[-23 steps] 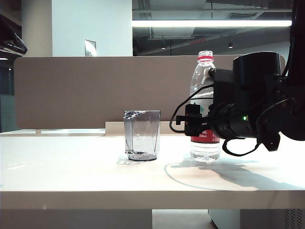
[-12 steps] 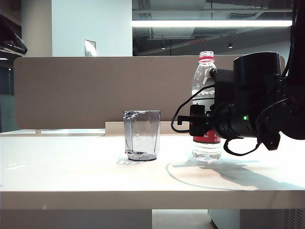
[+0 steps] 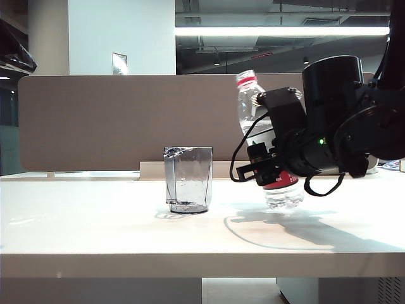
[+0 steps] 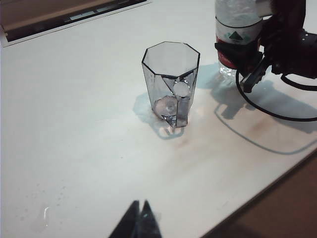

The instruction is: Pick up the mineral water bottle on the table and pour water into the mug until it's full.

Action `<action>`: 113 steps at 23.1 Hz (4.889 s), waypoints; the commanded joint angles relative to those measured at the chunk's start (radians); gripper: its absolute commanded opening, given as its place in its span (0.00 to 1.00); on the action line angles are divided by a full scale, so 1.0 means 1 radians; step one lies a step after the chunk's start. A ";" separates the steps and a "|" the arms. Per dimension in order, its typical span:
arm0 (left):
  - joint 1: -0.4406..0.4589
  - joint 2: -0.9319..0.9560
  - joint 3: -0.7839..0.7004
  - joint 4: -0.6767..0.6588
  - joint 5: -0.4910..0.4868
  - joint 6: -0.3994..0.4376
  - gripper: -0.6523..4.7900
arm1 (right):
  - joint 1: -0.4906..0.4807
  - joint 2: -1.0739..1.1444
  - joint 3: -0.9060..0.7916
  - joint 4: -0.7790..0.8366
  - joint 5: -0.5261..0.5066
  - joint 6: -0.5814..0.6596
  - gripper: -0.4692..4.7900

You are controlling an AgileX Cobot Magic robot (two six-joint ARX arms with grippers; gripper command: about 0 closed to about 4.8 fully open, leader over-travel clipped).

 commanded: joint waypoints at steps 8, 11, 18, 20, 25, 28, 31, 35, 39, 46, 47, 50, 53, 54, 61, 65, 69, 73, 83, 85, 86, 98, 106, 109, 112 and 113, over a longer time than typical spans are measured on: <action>-0.001 -0.001 0.003 0.013 0.003 0.003 0.11 | 0.001 -0.085 0.012 -0.101 0.038 -0.344 0.54; -0.001 -0.001 0.003 0.013 0.003 0.003 0.11 | 0.001 -0.090 0.013 -0.102 0.042 -0.436 0.54; -0.001 -0.001 0.003 0.013 0.003 0.003 0.11 | 0.001 -0.090 0.015 -0.102 0.108 -0.637 0.54; -0.001 -0.001 0.003 0.013 0.003 0.003 0.11 | 0.001 -0.090 0.020 -0.103 0.114 -0.663 0.54; -0.001 -0.001 0.003 0.013 0.003 0.003 0.11 | 0.001 -0.090 0.063 -0.143 0.167 -0.703 0.54; -0.001 -0.001 0.003 0.013 0.003 0.003 0.11 | 0.001 -0.090 0.102 -0.200 0.194 -0.727 0.54; -0.001 -0.001 0.003 0.013 0.003 0.003 0.11 | 0.001 -0.090 0.130 -0.249 0.208 -0.769 0.55; -0.001 -0.001 0.003 0.013 0.003 0.003 0.11 | 0.001 -0.090 0.141 -0.252 0.213 -0.851 0.55; -0.001 -0.001 0.003 0.013 0.003 0.003 0.11 | 0.001 -0.090 0.142 -0.242 0.219 -0.940 0.55; -0.001 -0.001 0.003 0.013 0.003 0.003 0.11 | 0.001 -0.110 0.142 -0.169 0.262 -1.070 0.55; -0.001 -0.001 0.003 0.013 0.003 0.003 0.11 | 0.001 -0.125 0.142 -0.169 0.261 -1.083 0.55; -0.001 -0.001 0.003 0.013 0.003 0.003 0.11 | 0.001 -0.148 0.142 -0.170 0.261 -1.090 0.55; -0.001 -0.001 0.003 0.013 0.003 0.003 0.11 | 0.001 -0.165 0.142 -0.169 0.261 -1.118 0.55; -0.001 -0.001 0.003 0.013 0.003 0.003 0.11 | 0.001 -0.170 0.142 -0.169 0.261 -1.132 0.55; -0.001 -0.001 0.003 0.013 0.003 0.003 0.11 | 0.001 -0.179 0.142 -0.162 0.259 -1.190 0.55; -0.001 -0.001 0.003 0.013 0.003 0.003 0.11 | 0.001 -0.179 0.142 -0.162 0.259 -1.217 0.55; -0.001 -0.001 0.003 0.013 0.003 0.003 0.11 | 0.001 -0.179 0.142 -0.162 0.260 -1.243 0.55; -0.001 -0.001 0.003 0.013 0.003 0.003 0.11 | 0.001 -0.179 0.142 -0.162 0.264 -1.262 0.55; -0.001 -0.001 0.003 0.013 0.003 0.003 0.11 | 0.001 -0.179 0.141 -0.146 0.322 -1.291 0.52; -0.001 -0.001 0.003 0.013 0.003 0.003 0.11 | 0.001 -0.179 0.141 -0.146 0.323 -1.291 0.52; -0.001 -0.001 0.003 0.013 0.003 0.003 0.11 | 0.001 -0.179 0.141 -0.146 0.323 -1.294 0.52; -0.001 -0.001 0.003 0.013 0.003 0.003 0.11 | 0.001 -0.181 0.141 -0.140 0.322 -1.347 0.52; -0.001 -0.001 0.003 0.013 0.003 0.003 0.11 | 0.001 -0.181 0.141 -0.140 0.318 -1.388 0.52; -0.001 -0.001 0.003 0.013 0.003 0.003 0.11 | 0.003 -0.181 0.141 -0.144 0.322 -1.387 0.52; -0.001 -0.001 0.003 0.013 0.003 0.003 0.11 | 0.003 -0.181 0.141 -0.147 0.322 -1.388 0.52; -0.001 -0.001 0.003 0.013 0.003 0.003 0.11 | 0.003 -0.181 0.141 -0.147 0.322 -1.388 0.52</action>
